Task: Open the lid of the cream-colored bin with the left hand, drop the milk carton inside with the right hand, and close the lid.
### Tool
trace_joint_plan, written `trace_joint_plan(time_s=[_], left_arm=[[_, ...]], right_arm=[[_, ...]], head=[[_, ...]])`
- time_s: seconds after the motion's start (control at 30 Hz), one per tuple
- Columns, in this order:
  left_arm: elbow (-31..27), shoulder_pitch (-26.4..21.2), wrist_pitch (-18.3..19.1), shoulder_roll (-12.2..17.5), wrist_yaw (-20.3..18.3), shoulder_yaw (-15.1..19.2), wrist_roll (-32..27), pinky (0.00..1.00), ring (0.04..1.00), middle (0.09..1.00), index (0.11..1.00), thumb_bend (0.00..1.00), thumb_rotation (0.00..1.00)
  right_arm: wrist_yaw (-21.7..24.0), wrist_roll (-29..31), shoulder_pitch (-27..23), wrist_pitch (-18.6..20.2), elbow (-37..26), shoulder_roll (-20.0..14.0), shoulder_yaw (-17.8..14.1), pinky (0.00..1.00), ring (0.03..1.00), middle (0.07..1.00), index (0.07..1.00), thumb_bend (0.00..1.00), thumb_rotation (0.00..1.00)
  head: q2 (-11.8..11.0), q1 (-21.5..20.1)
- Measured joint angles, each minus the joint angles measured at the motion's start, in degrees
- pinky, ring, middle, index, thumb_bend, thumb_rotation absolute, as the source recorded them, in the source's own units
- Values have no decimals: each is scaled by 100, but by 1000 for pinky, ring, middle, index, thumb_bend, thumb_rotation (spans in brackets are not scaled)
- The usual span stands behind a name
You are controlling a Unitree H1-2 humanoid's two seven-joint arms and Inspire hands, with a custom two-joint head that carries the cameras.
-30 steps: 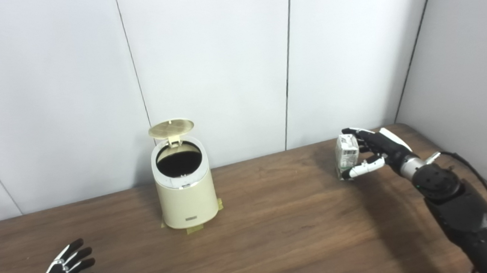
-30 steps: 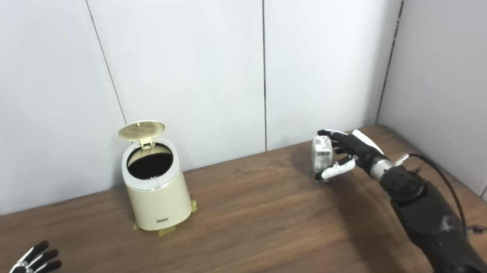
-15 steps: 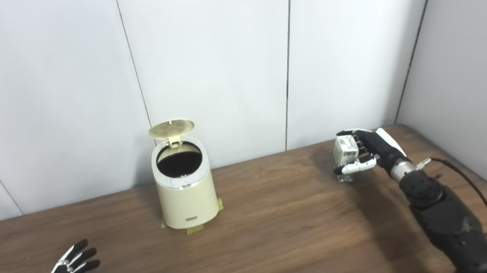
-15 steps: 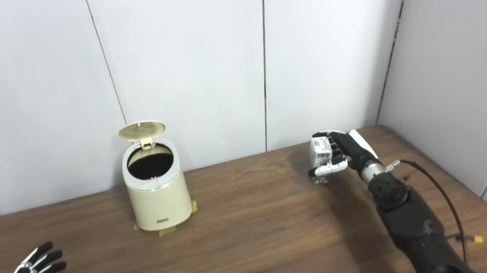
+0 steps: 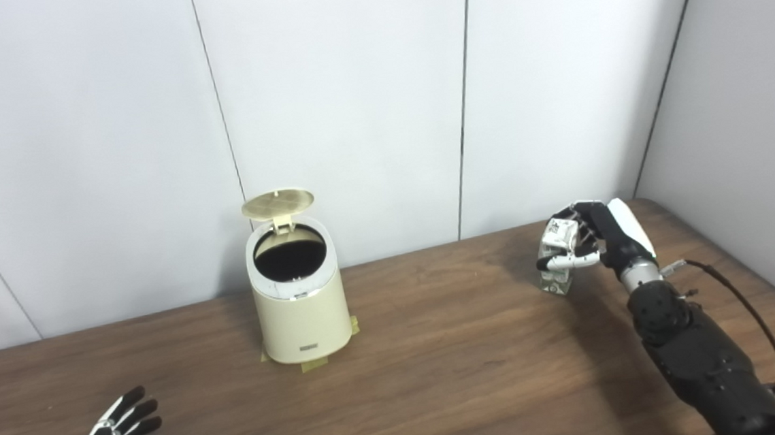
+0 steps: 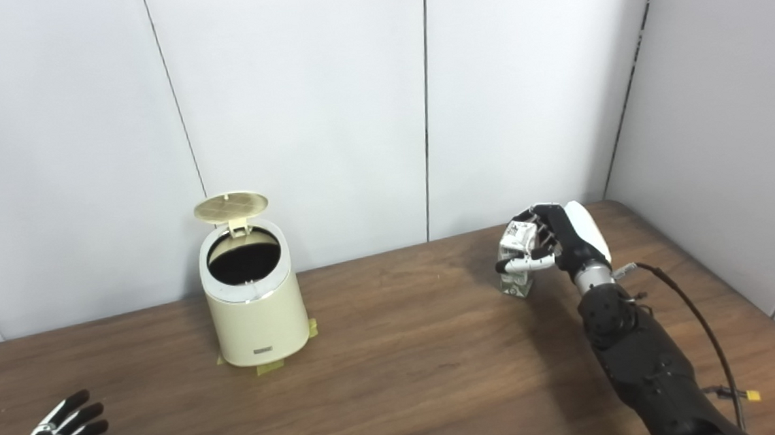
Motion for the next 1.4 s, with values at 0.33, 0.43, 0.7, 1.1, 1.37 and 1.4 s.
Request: trace_joint_plan(time_s=[0.33, 0.43, 0.7, 1.1, 1.37, 1.4], left_arm=[[-101, 7, 73, 0, 7, -28, 58, 707, 797, 845, 896, 544, 0], [-100, 8, 109, 0, 7, -50, 59, 696, 794, 845, 893, 554, 0], [-106, 6, 241, -20, 33, -123, 226, 694, 794, 839, 882, 593, 0], [-118, -10, 276, -162, 96, -202, 435, 662, 769, 822, 863, 644, 14], [-49, -125, 204, -266, 126, -302, 511, 669, 772, 824, 865, 664, 100], [-48, -125, 204, -267, 141, -303, 514, 670, 773, 825, 866, 664, 99]], right_arm=[[-131, -431, 265, -72, -944, 3, 175, 335, 386, 432, 522, 523, 0], [-77, -753, 343, 143, -1861, 92, 295, 335, 391, 436, 523, 523, 0], [273, -1189, 325, 702, -3271, 424, 515, 328, 379, 439, 517, 525, 0], [752, -1164, -90, 143, -3547, 738, 885, 354, 388, 457, 507, 525, 1], [1050, -1171, -385, 153, -3956, 1468, 1083, 324, 379, 458, 499, 526, 0], [1057, -1171, -421, 153, -3956, 1543, 1081, 324, 388, 461, 495, 527, 0]], head=[[9, 167], [-9, 237], [-9, 536], [-61, 1107], [-114, 1590], [-114, 1608]])
